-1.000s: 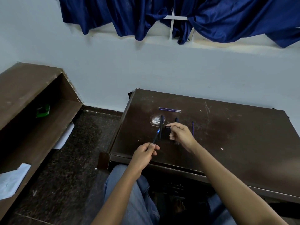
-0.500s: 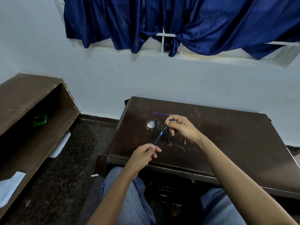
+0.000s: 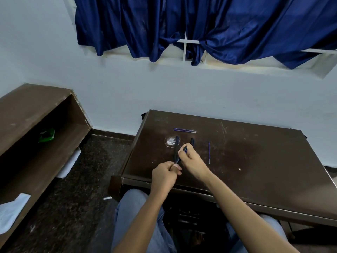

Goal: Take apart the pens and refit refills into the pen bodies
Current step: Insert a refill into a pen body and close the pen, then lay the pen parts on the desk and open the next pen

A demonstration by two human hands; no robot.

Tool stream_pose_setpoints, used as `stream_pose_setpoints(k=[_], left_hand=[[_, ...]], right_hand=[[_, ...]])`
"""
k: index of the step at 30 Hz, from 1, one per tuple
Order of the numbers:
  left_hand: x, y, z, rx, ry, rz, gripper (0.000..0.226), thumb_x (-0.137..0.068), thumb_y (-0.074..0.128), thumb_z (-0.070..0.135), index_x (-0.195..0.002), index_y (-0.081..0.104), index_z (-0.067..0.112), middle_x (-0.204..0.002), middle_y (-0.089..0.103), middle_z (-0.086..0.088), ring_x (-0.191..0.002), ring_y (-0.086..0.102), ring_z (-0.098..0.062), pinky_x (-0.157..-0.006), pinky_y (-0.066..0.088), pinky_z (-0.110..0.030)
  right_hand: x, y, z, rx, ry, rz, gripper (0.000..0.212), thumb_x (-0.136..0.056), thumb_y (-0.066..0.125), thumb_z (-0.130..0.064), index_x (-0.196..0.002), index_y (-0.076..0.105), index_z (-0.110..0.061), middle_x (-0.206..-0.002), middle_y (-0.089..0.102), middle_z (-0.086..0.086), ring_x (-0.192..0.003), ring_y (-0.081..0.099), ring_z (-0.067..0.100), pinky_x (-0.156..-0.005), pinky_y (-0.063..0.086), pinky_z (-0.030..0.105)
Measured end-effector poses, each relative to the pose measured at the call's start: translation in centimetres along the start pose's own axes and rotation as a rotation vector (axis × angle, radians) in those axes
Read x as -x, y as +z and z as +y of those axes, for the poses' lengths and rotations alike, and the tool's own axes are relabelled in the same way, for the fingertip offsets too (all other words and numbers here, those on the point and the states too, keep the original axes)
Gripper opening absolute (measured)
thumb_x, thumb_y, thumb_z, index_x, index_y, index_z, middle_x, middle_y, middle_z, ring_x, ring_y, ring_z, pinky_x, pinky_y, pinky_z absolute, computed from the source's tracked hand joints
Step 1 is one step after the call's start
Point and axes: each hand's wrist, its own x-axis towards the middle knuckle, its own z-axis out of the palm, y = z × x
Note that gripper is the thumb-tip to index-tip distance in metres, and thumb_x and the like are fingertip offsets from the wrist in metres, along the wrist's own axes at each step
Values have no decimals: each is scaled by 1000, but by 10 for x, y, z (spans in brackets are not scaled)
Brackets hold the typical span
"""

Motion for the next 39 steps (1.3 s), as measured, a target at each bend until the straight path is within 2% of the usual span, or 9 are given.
stream_pose_setpoints(k=[6, 9, 12, 17, 20, 22, 24, 31, 39], left_hand=[[-12, 17, -14, -95, -34, -28, 26, -96, 45, 18, -86, 69, 18, -87, 70, -1, -81, 63, -15, -65, 44, -19], [-29, 21, -13, -168, -112, -147, 28, -97, 47, 26, -109, 69, 15, -101, 69, -5, -85, 61, -16, -74, 44, -26], [-53, 23, -12, -165, -204, -195, 37, -93, 56, 31, -126, 61, 14, -119, 66, -7, -103, 63, -20, -85, 47, -27], [-92, 38, -5, 19, -279, -72, 29, -89, 65, 22, -116, 67, 10, -88, 70, -4, -69, 63, -11, -75, 58, -30], [-117, 53, 2, -60, -227, 11, 27, -88, 66, 22, -113, 70, 12, -102, 72, -6, -86, 68, -18, -77, 55, -26], [-128, 62, 8, -150, -225, 39, 26, -88, 64, 24, -111, 71, 16, -108, 71, -4, -93, 65, -16, -69, 45, -19], [-140, 71, 10, -181, -252, 53, 25, -89, 63, 25, -111, 71, 17, -111, 70, -5, -100, 65, -20, -69, 41, -22], [-174, 99, 9, -326, -301, 27, 22, -90, 62, 23, -105, 69, 9, -111, 66, -10, -105, 63, -28, -68, 41, -31], [-193, 117, -1, -393, -268, -12, 26, -88, 66, 24, -111, 61, 14, -117, 62, -8, -109, 61, -30, -74, 43, -35]], right_hand=[[-6, 6, 11, 82, 123, 27, 11, -98, 41, -22, -94, 47, -14, -72, 49, -5, -65, 44, 8, -63, 38, 24], [-15, 3, 22, 57, 183, 51, 15, -97, 43, -21, -102, 54, -11, -75, 53, -7, -67, 47, 6, -61, 38, 20], [-27, -3, 36, 21, 232, 76, 20, -96, 47, -27, -108, 56, -15, -86, 58, -5, -77, 51, 10, -69, 40, 23], [-46, -16, 61, 46, 279, 211, 24, -95, 51, -35, -109, 56, -17, -85, 61, -3, -76, 55, 11, -67, 42, 23], [-57, -23, 76, 176, 286, 244, 25, -93, 56, -24, -116, 57, -13, -93, 64, 4, -85, 60, 19, -77, 48, 29], [-66, -24, 85, 247, 277, 240, 29, -90, 59, -18, -119, 58, -14, -98, 63, 10, -91, 62, 24, -90, 50, 39], [-73, -24, 88, 309, 277, 232, 36, -90, 60, -15, -125, 56, -16, -111, 58, 13, -100, 60, 25, -97, 48, 37], [-95, -27, 105, 392, 336, 190, 57, -93, 56, -11, -146, 36, -18, -133, 43, 13, -115, 54, 29, -98, 43, 36], [-114, -30, 124, 422, 358, 121, 63, -92, 56, -10, -149, 31, -17, -132, 48, 16, -120, 50, 31, -101, 42, 38]])
